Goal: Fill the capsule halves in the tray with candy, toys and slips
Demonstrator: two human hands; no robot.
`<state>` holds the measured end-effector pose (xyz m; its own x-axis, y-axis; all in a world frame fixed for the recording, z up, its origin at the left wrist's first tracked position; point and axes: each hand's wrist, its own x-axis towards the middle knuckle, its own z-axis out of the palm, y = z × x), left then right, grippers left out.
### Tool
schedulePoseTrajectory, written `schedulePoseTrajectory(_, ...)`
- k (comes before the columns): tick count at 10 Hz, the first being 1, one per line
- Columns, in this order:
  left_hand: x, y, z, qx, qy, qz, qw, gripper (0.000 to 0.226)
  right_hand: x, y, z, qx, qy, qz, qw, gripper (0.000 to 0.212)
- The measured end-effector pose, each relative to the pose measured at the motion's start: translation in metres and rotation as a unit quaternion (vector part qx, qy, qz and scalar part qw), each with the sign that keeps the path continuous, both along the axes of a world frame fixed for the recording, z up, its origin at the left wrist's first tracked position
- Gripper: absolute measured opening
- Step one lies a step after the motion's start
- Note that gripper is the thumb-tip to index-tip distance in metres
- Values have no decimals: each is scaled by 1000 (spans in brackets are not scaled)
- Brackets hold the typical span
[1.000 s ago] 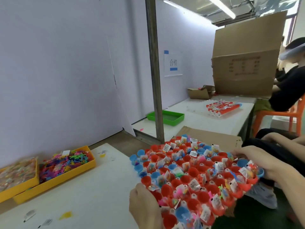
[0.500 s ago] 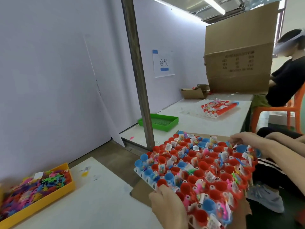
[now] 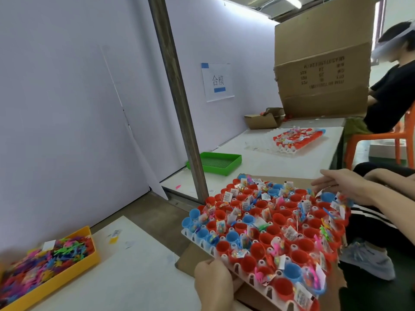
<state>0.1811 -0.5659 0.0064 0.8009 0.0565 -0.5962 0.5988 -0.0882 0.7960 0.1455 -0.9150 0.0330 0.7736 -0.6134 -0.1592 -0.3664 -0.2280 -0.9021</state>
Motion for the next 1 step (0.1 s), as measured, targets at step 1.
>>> schedulePoseTrajectory(1,-1,5,0,-42,0,-14,999,15,-4,2,8,-68,-37,-43,996,39)
